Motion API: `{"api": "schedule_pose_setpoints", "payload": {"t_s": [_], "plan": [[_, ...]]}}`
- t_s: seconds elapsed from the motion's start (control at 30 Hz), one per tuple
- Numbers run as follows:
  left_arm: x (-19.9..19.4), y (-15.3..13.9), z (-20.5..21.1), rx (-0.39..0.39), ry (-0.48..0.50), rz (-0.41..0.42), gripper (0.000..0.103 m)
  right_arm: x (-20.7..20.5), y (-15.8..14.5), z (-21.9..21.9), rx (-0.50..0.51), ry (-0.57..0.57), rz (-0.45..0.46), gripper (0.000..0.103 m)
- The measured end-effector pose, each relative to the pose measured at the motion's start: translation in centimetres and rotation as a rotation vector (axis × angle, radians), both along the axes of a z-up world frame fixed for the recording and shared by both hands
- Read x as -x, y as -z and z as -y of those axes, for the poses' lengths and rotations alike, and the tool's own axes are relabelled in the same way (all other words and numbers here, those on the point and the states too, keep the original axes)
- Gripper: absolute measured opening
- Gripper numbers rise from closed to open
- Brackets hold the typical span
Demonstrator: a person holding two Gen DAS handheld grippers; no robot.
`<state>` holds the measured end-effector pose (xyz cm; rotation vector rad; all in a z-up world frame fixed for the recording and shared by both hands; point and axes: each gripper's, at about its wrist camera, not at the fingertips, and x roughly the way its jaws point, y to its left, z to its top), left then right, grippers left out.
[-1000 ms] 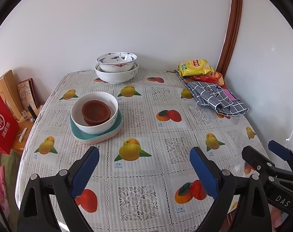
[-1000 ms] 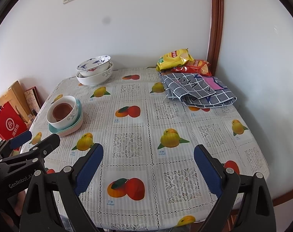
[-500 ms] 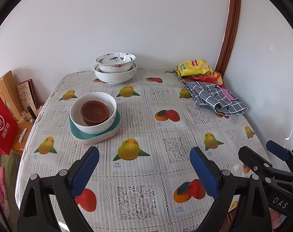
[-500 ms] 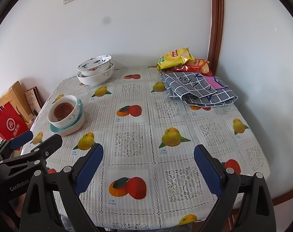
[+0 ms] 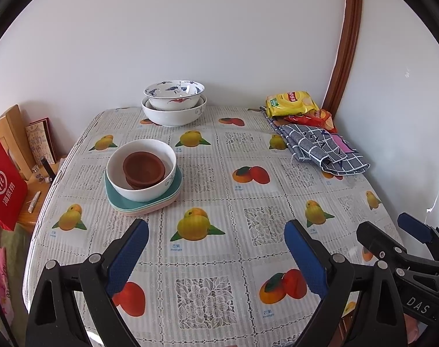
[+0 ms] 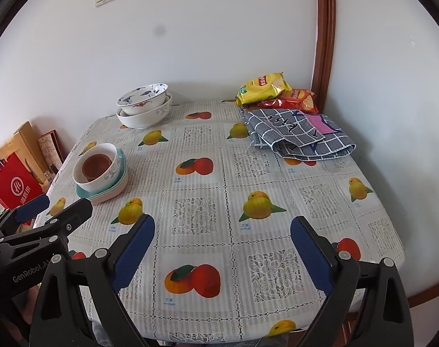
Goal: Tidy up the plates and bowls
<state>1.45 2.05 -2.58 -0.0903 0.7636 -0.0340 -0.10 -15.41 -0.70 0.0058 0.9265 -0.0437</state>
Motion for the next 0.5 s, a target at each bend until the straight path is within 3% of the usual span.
{"api": "schedule_pose_setpoints", "payload": {"t_s": [0.5], "plan": [[0.05,-0.23,-0.22,-0.010,-0.008,0.015,0.096,-0.08,-0.24,-0.15,-0.001,-0.006,0.001,0.094]]}}
